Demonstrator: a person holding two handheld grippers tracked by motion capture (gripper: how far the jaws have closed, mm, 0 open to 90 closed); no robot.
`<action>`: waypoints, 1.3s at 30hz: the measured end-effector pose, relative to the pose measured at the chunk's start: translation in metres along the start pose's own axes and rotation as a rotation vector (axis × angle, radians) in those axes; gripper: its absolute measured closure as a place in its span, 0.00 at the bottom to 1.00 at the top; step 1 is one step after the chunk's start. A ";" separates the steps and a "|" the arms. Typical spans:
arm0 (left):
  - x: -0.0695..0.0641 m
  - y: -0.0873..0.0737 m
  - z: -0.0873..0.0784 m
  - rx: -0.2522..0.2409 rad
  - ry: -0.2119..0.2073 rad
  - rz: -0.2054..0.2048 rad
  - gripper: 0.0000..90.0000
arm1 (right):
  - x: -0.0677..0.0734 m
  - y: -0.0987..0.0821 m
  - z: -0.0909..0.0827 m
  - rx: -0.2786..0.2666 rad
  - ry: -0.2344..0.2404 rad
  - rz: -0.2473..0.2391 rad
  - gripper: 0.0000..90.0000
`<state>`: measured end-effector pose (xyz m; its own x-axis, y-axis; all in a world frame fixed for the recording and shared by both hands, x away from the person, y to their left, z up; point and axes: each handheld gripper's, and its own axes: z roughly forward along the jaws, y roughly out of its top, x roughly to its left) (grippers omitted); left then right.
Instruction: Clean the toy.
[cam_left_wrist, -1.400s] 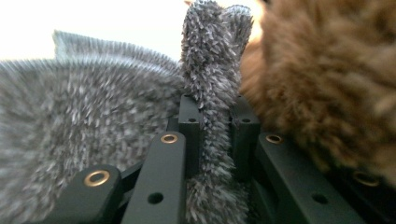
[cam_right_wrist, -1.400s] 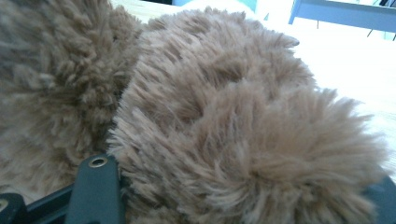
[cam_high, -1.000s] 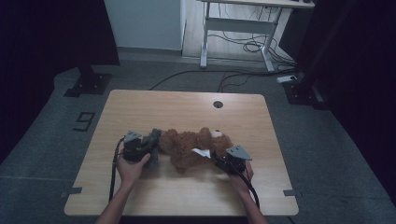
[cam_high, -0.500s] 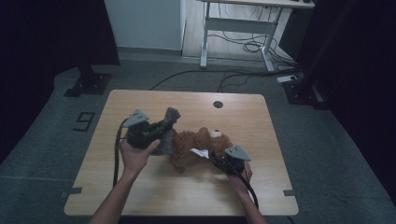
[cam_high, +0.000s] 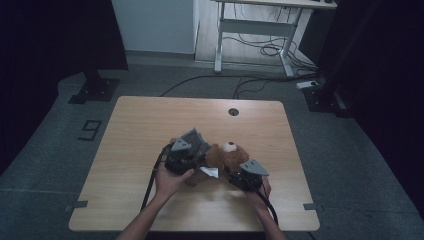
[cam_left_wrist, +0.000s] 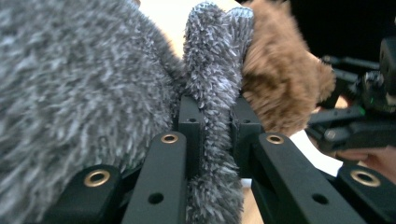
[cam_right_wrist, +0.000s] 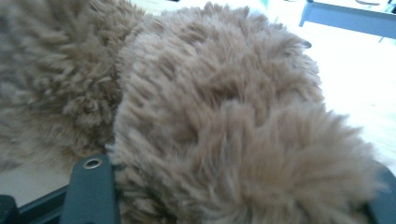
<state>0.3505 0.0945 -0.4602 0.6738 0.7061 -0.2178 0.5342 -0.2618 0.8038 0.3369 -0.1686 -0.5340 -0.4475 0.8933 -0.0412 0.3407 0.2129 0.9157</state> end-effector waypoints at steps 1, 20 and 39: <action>-0.001 -0.007 -0.003 -0.001 -0.007 0.006 0.87 | 0.002 -0.001 -0.003 0.005 0.005 -0.010 0.37; 0.022 -0.028 0.016 -0.040 -0.010 -0.015 0.89 | 0.015 -0.006 0.007 0.027 -0.095 -0.112 0.19; 0.042 -0.007 -0.051 -0.234 0.061 -0.058 0.81 | -0.010 0.012 0.019 -0.044 -0.026 -0.074 0.06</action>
<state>0.3491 0.1601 -0.4464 0.6092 0.7561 -0.2391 0.4337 -0.0653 0.8987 0.3617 -0.1672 -0.5303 -0.4487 0.8857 -0.1193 0.2707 0.2619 0.9263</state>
